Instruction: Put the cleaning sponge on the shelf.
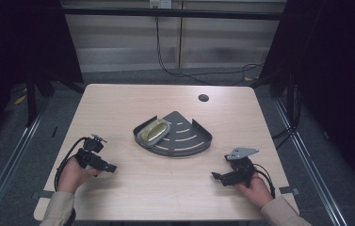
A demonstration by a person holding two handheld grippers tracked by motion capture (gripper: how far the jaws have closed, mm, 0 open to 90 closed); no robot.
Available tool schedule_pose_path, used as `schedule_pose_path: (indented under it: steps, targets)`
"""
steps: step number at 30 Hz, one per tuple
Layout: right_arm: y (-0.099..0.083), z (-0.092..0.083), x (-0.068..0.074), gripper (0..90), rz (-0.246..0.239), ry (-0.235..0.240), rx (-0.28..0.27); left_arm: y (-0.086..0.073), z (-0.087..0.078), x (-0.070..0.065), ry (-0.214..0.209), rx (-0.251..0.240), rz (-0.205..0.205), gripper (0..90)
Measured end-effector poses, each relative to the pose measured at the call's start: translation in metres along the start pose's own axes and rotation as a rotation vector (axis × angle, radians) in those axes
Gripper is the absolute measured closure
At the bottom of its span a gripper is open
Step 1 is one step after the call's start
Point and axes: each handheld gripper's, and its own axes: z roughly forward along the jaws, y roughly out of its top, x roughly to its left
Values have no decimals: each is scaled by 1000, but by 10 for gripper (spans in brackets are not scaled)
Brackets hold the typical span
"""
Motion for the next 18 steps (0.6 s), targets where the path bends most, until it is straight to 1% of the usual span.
schedule_pose_path:
  steps: [3, 4, 5, 6, 8, 11, 13, 14, 16, 17, 18]
  targets:
    - [0, 0, 0, 109, -3, 1, -2, -5, 1, -3, 11, -36, 10, 151]
    - [0, 0, 0, 109, -2, 2, -2, -7, 1, -3, 18, -49, 19, 151]
    - [0, 0, 0, 108, -2, 2, -2, -8, 1, -3, 15, -56, 22, 151]
    - [0, 0, 0, 109, -3, 0, -2, -9, 1, -3, 14, -69, 16, 149]
    - [0, 0, 0, 108, -2, 1, -2, -11, 0, -3, 13, -80, 21, 147]
    - [0, 0, 0, 109, -2, 2, -2, -14, 1, -4, 25, -99, 26, 144]
    - [0, 0, 0, 109, -2, 2, -2, -16, 3, -7, 36, -110, 43, 127]
    - [0, 0, 0, 109, -2, 2, -2, -16, 3, -7, 36, -110, 43, 124]
    - [0, 0, 0, 109, -2, 2, -2, -18, 4, -9, 55, -114, 63, 119]
    - [0, 0, 0, 109, -2, 0, -2, -19, 4, -10, 62, -119, 72, 113]
    - [0, 0, 0, 108, -2, 2, -2, -20, 6, -11, 64, -130, 72, 78]
